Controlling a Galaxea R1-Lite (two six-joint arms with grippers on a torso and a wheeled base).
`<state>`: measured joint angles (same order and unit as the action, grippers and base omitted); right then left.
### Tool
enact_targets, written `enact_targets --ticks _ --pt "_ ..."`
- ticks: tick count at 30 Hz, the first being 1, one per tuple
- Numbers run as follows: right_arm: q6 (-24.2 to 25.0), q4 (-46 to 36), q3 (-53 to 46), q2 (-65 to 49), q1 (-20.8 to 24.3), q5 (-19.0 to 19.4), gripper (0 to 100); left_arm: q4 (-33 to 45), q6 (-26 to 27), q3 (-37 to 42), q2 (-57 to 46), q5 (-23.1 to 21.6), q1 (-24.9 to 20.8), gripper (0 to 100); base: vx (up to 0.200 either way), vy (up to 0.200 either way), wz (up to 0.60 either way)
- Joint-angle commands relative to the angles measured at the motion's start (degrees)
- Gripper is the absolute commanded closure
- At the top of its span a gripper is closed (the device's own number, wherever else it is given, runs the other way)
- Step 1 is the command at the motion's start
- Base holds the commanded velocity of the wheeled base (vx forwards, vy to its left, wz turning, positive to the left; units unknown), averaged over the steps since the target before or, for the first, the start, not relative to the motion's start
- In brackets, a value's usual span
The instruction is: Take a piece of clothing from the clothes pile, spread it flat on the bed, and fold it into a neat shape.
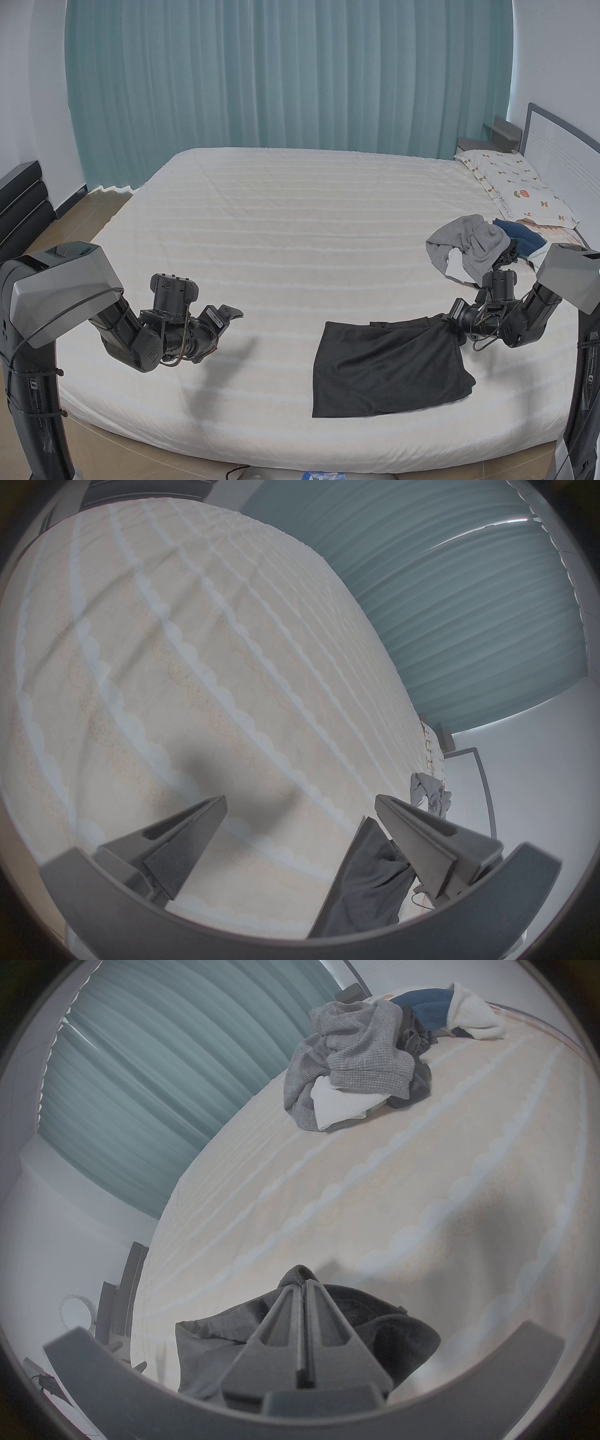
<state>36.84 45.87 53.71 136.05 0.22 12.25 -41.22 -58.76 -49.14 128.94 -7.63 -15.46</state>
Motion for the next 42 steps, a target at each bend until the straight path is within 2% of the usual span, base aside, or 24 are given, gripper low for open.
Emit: enact_targets --ticks 1,3,4,9,12,15,42 --pt "0.7 0.0 0.2 0.6 0.0 0.2 100 0.0 0.0 0.0 0.0 0.0 0.0 0 0.0 0.0 0.0" --pt "1.1 0.0 0.9 1.0 0.0 0.3 100 0.0 0.0 -0.1 0.0 0.0 0.0 0 0.0 0.0 0.0" --pt "1.3 0.0 1.0 1.1 0.0 0.3 0 0.0 0.0 -0.1 0.1 0.0 0.0 0 0.0 0.0 0.0" --pt "2.6 1.1 -0.6 -0.5 -0.1 1.0 0 0.0 0.0 -0.2 0.1 0.0 0.0 0 0.0 0.0 0.0" --pt "2.8 4.1 -3.5 -3.8 -0.1 4.1 0 0.0 0.0 -0.2 0.1 0.0 0.0 0 0.0 0.0 0.0" --pt "3.2 4.4 -4.1 -5.9 0.0 5.2 0 0.0 0.0 -0.1 0.1 0.0 0.0 0 0.0 0.0 0.0" --pt "2.4 7.0 -5.8 -4.7 3.6 4.6 0 0.0 0.0 -0.1 0.1 0.1 0.0 0 0.0 0.0 0.0"
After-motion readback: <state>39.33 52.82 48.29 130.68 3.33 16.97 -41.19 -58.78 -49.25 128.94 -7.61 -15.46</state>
